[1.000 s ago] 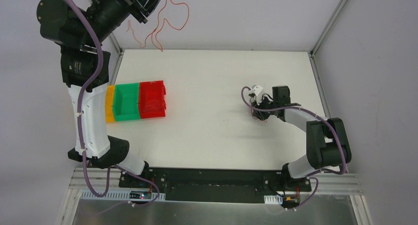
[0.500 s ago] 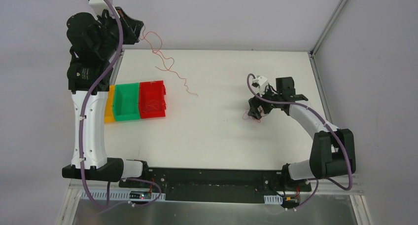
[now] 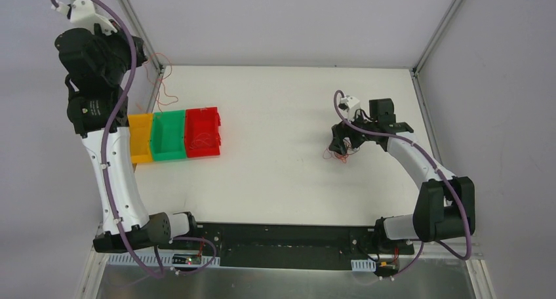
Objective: Untangle the cables
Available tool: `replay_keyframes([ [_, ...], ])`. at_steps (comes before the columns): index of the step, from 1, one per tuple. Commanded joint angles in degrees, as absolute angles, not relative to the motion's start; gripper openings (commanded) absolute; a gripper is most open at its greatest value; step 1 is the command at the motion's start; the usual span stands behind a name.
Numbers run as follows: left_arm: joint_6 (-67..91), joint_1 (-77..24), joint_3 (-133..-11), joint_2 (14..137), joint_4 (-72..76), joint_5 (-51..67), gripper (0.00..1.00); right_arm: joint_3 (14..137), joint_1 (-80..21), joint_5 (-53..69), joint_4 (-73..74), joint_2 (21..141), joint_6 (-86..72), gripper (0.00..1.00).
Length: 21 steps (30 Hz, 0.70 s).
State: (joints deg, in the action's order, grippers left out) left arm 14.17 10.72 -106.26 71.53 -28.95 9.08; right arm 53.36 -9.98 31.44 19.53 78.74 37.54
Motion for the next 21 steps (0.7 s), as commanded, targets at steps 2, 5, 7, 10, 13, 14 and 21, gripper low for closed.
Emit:
replay_keyframes([
  [2, 18.10, 20.47, -107.78, 73.86, -28.76, 17.08, 0.00, 56.67, -9.95, 33.68, 21.34, 76.25, 35.14, 0.99],
  [5, 18.69, 24.28, -106.47, 74.25, -28.74, 21.05, 0.00, 56.49, -9.99, 33.52, 21.28, 75.58, 34.76, 1.00],
  [7, 18.89, 25.89, -105.08, 74.33, -28.74, 22.97, 0.00, 56.21, -9.94, 33.35, 20.98, 75.34, 34.59, 0.99],
  [10, 17.99, 27.45, -101.88, 74.28, -28.59, 24.40, 0.00, 55.75, -10.02, 33.14, 20.42, 75.09, 34.22, 0.99],
  [13, 17.49, 29.06, -98.54, 74.84, -27.45, 25.74, 0.00, 55.56, -9.94, 33.20, 20.18, 75.01, 33.83, 0.99],
  [14, 17.30, 29.62, -97.58, 75.21, -26.88, 26.79, 0.00, 55.43, -10.00, 33.18, 20.17, 75.02, 33.79, 0.99],
  [21, 15.30, 32.36, -94.39, 78.59, -22.38, 28.85, 0.00, 54.38, -9.95, 32.83, 20.07, 74.28, 34.49, 0.99],
])
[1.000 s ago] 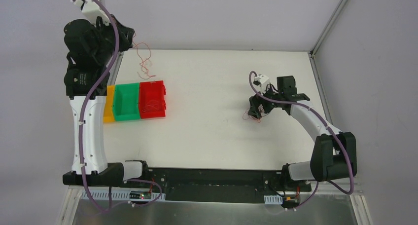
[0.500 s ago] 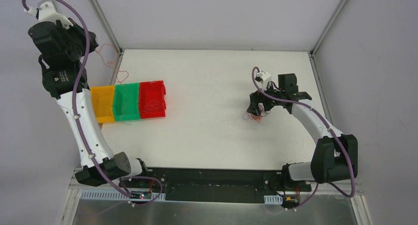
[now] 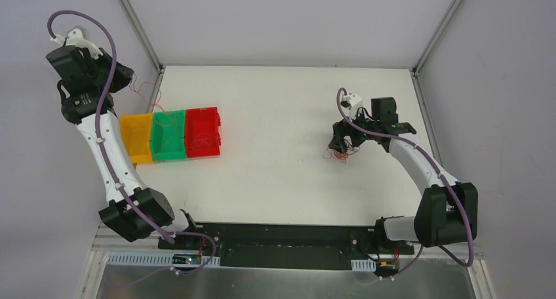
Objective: Untangle the cables
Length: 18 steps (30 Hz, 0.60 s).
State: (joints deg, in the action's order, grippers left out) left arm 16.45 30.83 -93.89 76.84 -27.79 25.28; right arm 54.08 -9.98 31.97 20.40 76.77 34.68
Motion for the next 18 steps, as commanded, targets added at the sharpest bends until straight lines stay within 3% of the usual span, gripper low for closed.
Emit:
replay_keyframes([
  [1, 15.87, 32.50, -95.71, 79.83, -22.25, 30.63, 0.00, 54.28, -9.99, 32.74, 20.08, 74.29, 34.72, 0.99],
  [6, 23.09, 32.52, -103.99, 83.62, -22.24, 36.41, 0.00, 54.88, -9.95, 32.61, 20.00, 75.26, 34.80, 0.99],
  [18, 28.58, 32.52, -115.57, 86.29, -21.82, 35.02, 0.00, 55.49, -9.93, 32.34, 19.66, 76.43, 34.35, 0.99],
])
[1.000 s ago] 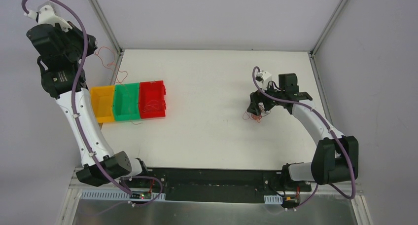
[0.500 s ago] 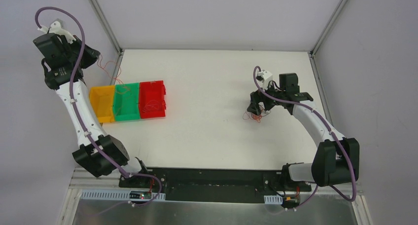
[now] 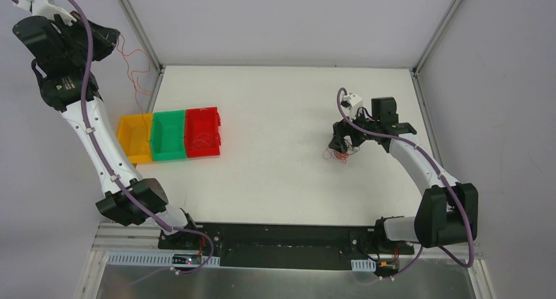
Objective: Untangle the cables
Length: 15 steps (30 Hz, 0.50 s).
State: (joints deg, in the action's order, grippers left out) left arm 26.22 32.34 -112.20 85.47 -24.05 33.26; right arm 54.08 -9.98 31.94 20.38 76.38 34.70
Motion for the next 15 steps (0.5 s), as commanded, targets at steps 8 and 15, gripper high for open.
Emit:
replay_keyframes([
  [8, 27.42, 32.51, -111.87, 88.12, -21.31, 36.29, 0.00, 54.80, -9.98, 31.95, 19.56, 76.53, 34.46, 0.99],
  [15, 25.68, 32.52, -104.99, 85.44, -20.17, 37.77, 0.00, 53.73, -9.98, 31.65, 19.14, 76.40, 34.35, 0.99],
])
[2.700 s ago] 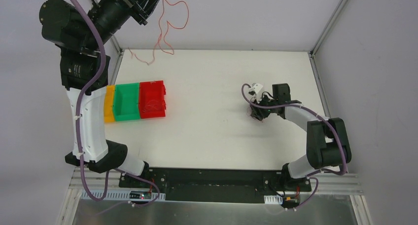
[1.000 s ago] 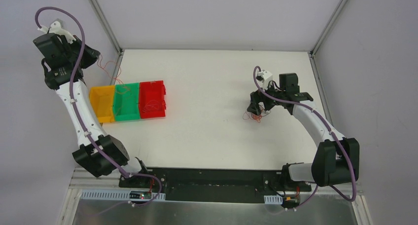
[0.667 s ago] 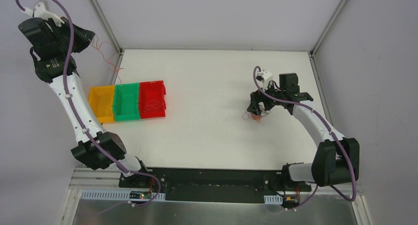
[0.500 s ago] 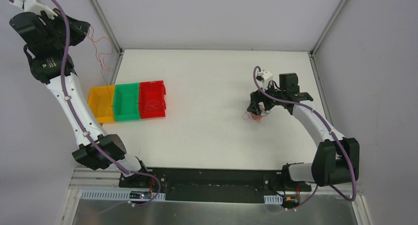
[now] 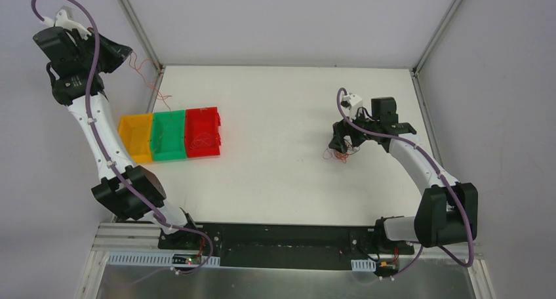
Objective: Untangle the cables
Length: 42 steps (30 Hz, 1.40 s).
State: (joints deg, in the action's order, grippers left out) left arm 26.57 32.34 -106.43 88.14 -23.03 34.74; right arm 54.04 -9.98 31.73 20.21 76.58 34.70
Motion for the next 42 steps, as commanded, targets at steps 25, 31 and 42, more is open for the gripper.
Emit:
replay_keyframes([
  [25, 33.81, 32.52, -121.83, 91.90, -20.17, 40.87, 0.00, 53.07, -9.93, 31.70, 17.88, 76.86, 33.82, 0.99],
  [31, 30.11, 32.48, -115.24, 90.01, -20.21, 39.51, 0.00, 52.19, -9.93, 31.42, 17.74, 76.71, 34.30, 1.00],
  [42, 25.23, 33.54, -105.89, 86.43, -20.26, 37.05, 0.00, 51.52, -9.84, 31.24, 17.31, 76.50, 34.37, 0.99],
])
